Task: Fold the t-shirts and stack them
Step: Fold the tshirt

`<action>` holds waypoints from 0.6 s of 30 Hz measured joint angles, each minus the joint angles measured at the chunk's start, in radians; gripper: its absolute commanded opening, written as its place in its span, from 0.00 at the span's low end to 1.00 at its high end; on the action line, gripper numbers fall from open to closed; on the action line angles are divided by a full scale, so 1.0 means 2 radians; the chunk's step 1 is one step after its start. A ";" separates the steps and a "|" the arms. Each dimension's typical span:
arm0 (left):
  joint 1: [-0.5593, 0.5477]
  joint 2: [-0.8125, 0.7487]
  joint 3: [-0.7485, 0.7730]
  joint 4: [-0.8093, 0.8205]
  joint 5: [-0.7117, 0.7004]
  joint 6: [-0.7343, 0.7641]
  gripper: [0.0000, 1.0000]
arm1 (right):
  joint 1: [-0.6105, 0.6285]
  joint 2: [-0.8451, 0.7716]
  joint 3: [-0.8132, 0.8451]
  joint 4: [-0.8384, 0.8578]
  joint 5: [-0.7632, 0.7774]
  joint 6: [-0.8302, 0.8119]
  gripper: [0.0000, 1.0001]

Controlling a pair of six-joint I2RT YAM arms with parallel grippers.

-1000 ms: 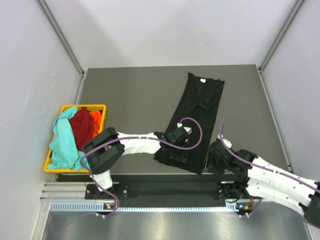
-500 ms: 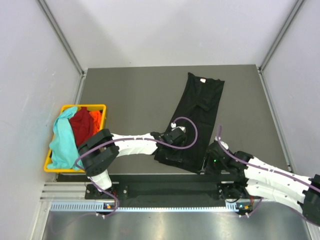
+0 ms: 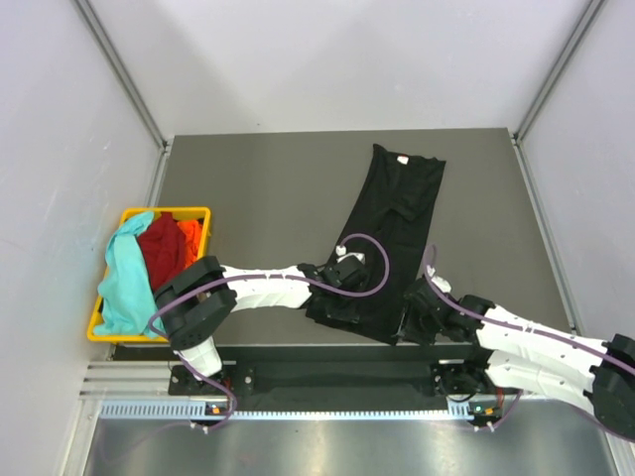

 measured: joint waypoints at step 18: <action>-0.005 -0.006 0.019 -0.040 -0.002 -0.002 0.31 | 0.000 -0.020 -0.019 0.024 0.000 0.027 0.23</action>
